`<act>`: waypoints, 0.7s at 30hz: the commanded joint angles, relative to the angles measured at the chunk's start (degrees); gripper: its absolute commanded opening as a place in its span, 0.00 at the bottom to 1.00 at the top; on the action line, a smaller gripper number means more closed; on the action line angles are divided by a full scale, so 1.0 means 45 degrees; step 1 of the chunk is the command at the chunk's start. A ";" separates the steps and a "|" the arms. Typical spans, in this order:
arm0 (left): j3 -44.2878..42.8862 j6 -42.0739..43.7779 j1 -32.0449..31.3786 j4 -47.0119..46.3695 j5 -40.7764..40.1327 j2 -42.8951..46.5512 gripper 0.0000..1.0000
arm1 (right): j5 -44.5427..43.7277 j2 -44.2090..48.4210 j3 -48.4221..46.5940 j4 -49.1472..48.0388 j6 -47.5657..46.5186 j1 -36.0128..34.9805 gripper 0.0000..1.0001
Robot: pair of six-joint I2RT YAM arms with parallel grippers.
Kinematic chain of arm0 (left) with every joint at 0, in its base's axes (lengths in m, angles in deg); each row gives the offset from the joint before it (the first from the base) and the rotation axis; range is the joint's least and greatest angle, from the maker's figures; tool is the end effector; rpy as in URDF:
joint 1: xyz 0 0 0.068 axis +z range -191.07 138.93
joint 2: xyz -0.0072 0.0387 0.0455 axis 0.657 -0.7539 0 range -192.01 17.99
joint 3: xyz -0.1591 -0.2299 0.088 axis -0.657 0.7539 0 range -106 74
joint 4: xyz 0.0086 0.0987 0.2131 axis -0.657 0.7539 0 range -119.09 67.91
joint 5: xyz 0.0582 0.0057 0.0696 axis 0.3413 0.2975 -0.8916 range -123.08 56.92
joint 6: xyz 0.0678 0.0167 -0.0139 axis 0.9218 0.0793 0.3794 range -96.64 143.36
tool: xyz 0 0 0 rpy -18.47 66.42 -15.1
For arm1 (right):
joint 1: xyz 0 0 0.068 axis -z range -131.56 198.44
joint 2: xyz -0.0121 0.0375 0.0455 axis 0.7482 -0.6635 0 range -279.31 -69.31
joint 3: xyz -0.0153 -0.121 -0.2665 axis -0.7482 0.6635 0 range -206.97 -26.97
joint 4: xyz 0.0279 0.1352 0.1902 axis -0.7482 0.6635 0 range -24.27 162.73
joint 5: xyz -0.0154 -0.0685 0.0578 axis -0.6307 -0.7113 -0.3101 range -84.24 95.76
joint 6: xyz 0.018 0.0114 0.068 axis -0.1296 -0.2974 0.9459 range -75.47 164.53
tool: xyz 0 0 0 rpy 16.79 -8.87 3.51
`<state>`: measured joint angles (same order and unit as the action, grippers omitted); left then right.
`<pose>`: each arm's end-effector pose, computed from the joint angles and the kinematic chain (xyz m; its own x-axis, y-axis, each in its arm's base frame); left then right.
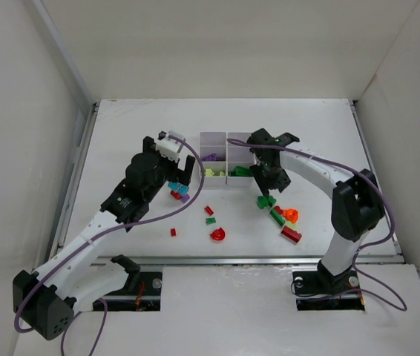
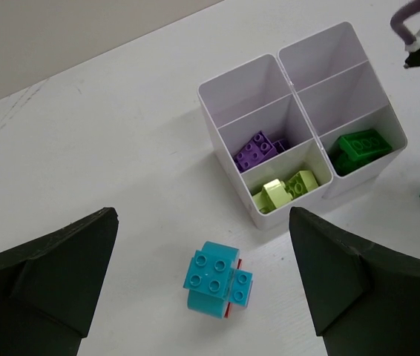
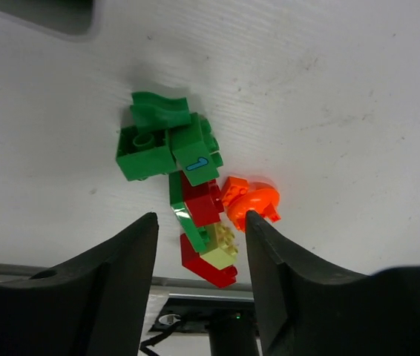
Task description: Sort the legos into containers by color
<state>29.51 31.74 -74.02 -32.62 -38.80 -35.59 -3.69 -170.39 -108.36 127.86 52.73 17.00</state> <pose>0.1758 -0.1071 0.3550 -0.0136 0.1816 -0.9833 0.4648 0.8718 0.1546 0.2760 0.1574 0.2461 -0.9065 -0.3891 -0.1639 -0.3690 0.9188 -0.1405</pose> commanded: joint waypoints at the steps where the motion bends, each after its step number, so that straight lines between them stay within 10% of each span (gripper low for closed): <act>1: 0.0043 0.0110 0.0017 -0.0563 0.0001 0.0110 1.00 | -0.0245 -0.0232 0.0408 -0.0308 -0.0611 0.0229 0.55; 21: -0.0074 -0.0007 0.0017 -0.0447 0.0001 0.0110 1.00 | 0.0344 -0.0781 0.1933 -0.3668 -0.1785 0.0463 0.51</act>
<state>29.51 31.88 -74.02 -32.68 -38.84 -35.59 -2.36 -173.71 -100.27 116.03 45.63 18.77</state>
